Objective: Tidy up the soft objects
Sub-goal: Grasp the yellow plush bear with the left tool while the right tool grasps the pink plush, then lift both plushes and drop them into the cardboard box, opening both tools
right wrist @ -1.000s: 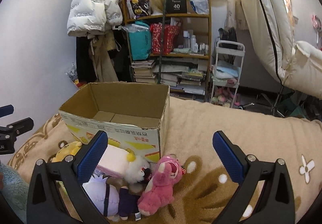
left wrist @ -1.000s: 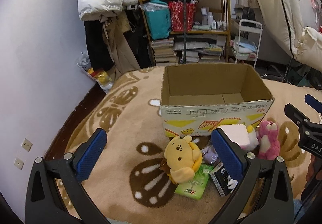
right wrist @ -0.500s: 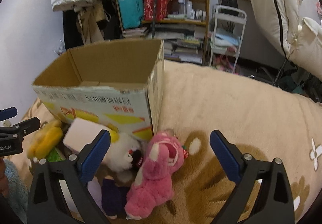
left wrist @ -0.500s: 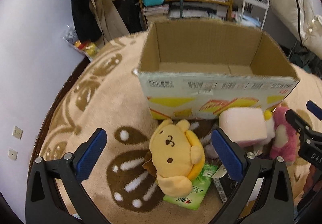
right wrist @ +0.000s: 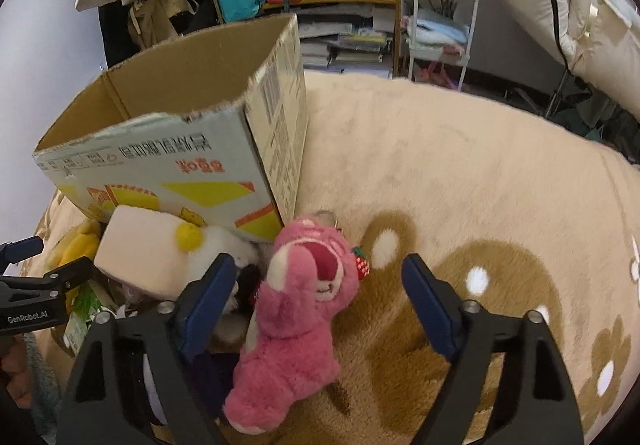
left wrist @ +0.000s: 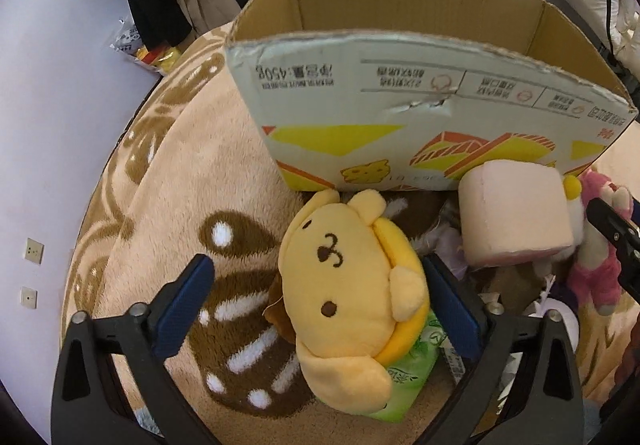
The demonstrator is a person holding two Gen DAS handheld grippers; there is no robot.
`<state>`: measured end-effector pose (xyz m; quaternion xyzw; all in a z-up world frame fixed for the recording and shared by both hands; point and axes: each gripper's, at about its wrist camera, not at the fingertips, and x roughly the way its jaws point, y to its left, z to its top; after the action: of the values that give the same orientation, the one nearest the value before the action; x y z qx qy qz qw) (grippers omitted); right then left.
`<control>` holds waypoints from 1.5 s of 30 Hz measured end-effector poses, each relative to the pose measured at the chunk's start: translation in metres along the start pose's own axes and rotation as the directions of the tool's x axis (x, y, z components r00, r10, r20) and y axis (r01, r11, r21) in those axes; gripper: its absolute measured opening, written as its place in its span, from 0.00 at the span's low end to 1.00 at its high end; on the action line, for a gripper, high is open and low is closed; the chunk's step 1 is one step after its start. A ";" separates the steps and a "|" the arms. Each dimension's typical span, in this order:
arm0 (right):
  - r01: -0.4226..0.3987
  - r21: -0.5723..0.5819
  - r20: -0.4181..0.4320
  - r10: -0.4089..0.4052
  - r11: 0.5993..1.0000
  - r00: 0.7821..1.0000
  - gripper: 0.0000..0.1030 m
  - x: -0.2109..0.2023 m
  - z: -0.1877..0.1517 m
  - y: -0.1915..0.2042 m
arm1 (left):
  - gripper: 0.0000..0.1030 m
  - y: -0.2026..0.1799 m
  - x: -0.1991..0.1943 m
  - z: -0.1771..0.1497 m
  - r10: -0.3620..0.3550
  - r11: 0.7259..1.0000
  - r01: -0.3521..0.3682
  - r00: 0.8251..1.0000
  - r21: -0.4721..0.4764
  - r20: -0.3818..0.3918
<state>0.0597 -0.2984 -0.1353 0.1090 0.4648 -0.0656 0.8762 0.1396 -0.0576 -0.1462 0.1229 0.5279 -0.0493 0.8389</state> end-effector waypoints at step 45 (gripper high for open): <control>-0.029 -0.083 0.217 0.047 0.996 0.975 0.46 -0.065 -0.005 0.022 | 0.51 0.005 -0.095 -0.028 0.002 1.000 0.002 0.971 -0.018 0.238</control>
<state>0.0240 -0.2753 -0.0812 0.0753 0.3654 -0.0421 0.9268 0.0742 -0.0499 -0.0717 0.1087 0.4242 -0.0590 0.8971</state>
